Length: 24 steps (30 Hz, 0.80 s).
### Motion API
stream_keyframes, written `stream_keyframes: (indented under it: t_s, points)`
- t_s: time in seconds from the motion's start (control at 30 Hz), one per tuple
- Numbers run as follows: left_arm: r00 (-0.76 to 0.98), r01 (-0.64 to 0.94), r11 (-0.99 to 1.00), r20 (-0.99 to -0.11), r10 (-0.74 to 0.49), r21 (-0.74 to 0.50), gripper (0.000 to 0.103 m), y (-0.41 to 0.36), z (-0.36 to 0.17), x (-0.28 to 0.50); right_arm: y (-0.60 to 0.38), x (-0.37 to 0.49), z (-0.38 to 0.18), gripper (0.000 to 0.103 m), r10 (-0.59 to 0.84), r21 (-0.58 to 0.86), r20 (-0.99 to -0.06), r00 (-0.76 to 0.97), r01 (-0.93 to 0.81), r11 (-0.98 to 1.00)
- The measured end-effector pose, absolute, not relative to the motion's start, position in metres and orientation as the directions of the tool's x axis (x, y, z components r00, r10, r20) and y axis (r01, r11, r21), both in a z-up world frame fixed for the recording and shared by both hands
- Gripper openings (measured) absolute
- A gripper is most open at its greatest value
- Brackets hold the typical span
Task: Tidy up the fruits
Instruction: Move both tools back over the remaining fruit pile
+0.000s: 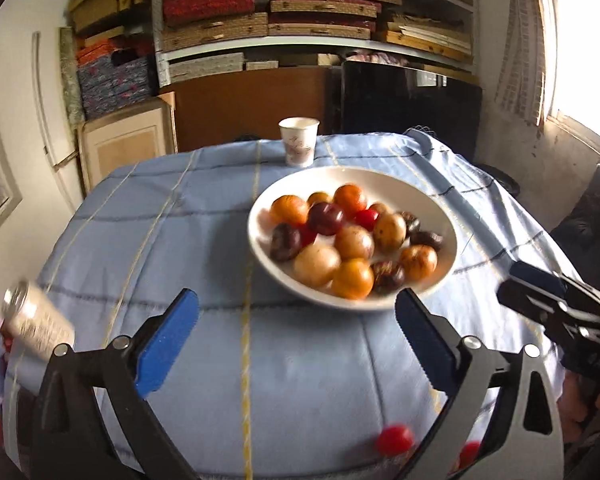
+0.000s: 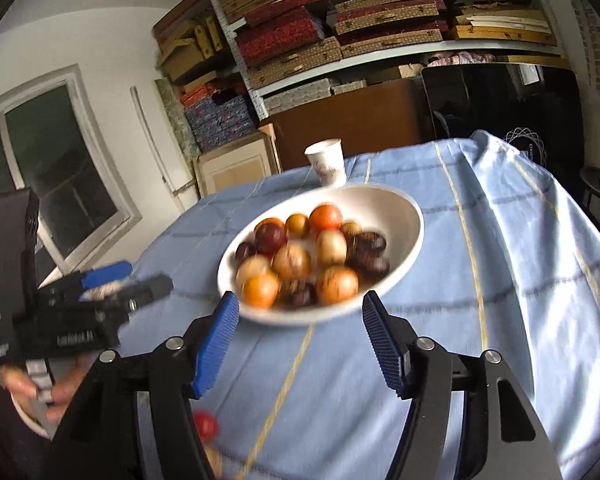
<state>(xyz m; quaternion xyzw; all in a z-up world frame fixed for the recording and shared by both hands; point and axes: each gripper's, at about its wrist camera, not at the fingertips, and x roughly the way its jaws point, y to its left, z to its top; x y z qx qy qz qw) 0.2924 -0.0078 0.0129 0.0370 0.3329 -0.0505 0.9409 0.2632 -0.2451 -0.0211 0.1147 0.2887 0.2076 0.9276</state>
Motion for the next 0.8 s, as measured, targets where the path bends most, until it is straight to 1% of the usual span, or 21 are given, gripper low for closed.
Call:
stream_keyframes:
  t_s: [0.13, 0.2, 0.27, 0.3, 0.37, 0.53, 0.6, 0.67, 0.8]
  points:
    - [0.748, 0.088, 0.996, -0.659, -0.076, -0.014, 0.098, 0.015, -0.008, 0.269, -0.242, 0.241, -0.042, 0.065, 0.48, 0.356, -0.568, 0.668, -0.327, 0.875]
    - [0.728, 0.068, 0.997, -0.681, -0.074, -0.035, 0.098, 0.024, -0.016, 0.264, -0.239, 0.228, -0.045, 0.065, 0.513, 0.361, -0.578, 0.634, -0.364, 0.858]
    - [0.701, 0.046, 0.996, -0.708, -0.083, -0.07, 0.098, 0.035, -0.024, 0.258, -0.232, 0.216, -0.044, 0.065, 0.521, 0.327, -0.58, 0.626, -0.407, 0.853]
    - [0.694, 0.039, 0.995, -0.714, -0.094, -0.094, 0.098, 0.04, -0.026, 0.255, -0.229, 0.21, -0.042, 0.065, 0.522, 0.3, -0.579, 0.626, -0.432, 0.851]
    - [0.692, 0.025, 0.991, -0.714, -0.11, -0.129, 0.098, 0.048, -0.029, 0.25, -0.224, 0.204, -0.04, 0.065, 0.538, 0.289, -0.579, 0.612, -0.463, 0.838]
    - [0.701, -0.001, 0.993, -0.709, -0.082, -0.115, 0.098, 0.056, -0.033, 0.24, -0.218, 0.198, -0.045, 0.065, 0.582, 0.325, -0.606, 0.542, -0.5, 0.803]
    - [0.706, -0.008, 0.994, -0.704, -0.071, -0.109, 0.098, 0.058, -0.033, 0.237, -0.217, 0.196, -0.049, 0.063, 0.573, 0.321, -0.625, 0.531, -0.494, 0.808]
    - [0.706, -0.012, 0.993, -0.705, -0.072, -0.114, 0.098, 0.061, -0.034, 0.235, -0.219, 0.194, -0.052, 0.057, 0.58, 0.344, -0.633, 0.513, -0.485, 0.804]
    - [0.702, -0.02, 0.989, -0.707, -0.09, -0.145, 0.098, 0.067, -0.034, 0.234, -0.225, 0.194, -0.059, 0.051, 0.591, 0.378, -0.644, 0.486, -0.469, 0.798]
